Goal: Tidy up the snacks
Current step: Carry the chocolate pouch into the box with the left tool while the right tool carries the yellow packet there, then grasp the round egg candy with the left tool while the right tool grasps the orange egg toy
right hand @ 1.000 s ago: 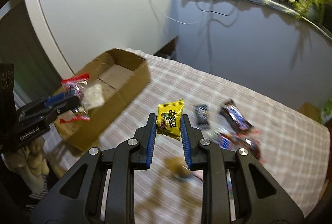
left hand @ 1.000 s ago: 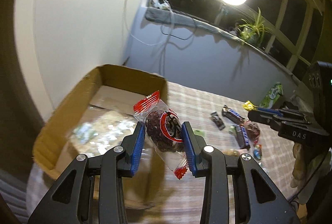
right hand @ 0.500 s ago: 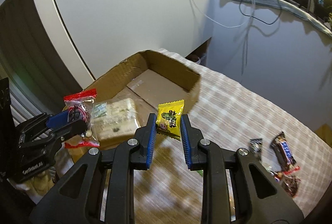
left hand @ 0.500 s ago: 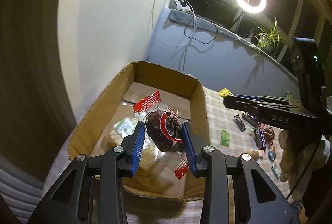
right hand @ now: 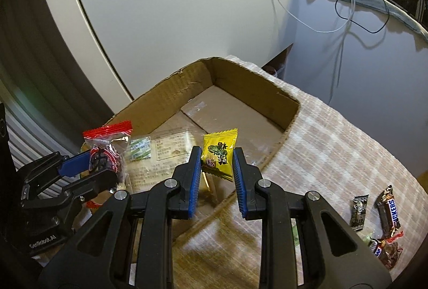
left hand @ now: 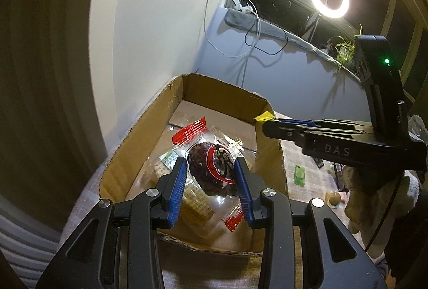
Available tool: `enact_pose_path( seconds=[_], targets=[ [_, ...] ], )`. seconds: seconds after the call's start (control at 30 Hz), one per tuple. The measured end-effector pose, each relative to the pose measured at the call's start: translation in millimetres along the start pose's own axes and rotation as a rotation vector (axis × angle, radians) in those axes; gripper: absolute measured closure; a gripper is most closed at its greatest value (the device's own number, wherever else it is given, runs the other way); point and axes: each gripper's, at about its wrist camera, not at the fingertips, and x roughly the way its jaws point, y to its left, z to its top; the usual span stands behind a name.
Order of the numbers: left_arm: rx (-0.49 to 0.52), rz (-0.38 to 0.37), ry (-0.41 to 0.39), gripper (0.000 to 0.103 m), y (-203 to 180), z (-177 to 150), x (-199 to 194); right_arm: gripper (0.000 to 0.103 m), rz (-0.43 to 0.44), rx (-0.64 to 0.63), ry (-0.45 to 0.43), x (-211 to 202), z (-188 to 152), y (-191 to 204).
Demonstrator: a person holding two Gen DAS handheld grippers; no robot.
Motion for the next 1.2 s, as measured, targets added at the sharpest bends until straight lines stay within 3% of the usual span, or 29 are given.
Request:
enact_pose_path(
  seconds=[0.1, 0.13, 0.17, 0.23, 0.3, 0.77, 1.2],
  targets=[
    [0.003, 0.0, 0.001, 0.067, -0.2, 0.1, 0.2, 0.076, -0.006, -0.01, 0.003, 1.4, 0.2, 3.5],
    [0.003, 0.002, -0.001, 0.067, -0.2, 0.3, 0.0, 0.067, -0.009, -0.011, 0.002, 1.4, 0.4, 4.2],
    [0.004, 0.0, 0.001, 0.061, -0.4, 0.8, -0.1, 0.053, -0.015, -0.013, -0.002, 0.8, 0.3, 5.1],
    [0.006, 0.0, -0.003, 0.051, -1.3, 1.5, 0.1, 0.035, -0.024, -0.018, -0.018, -3.1, 0.0, 6.3],
    [0.01, 0.0, -0.006, 0.051, -2.3, 1.6, -0.3, 0.029, -0.028, -0.022, -0.029, -6.9, 0.2, 7.1],
    [0.025, -0.014, -0.024, 0.051, -12.8, 1.1, -6.7, 0.027, -0.053, 0.016, -0.045, -30.6, -8.5, -11.1],
    [0.074, -0.087, -0.01, 0.051, -56.2, -0.9, -11.5, 0.027, -0.122, 0.092, -0.074, -92.3, -51.4, -64.0]
  ],
)
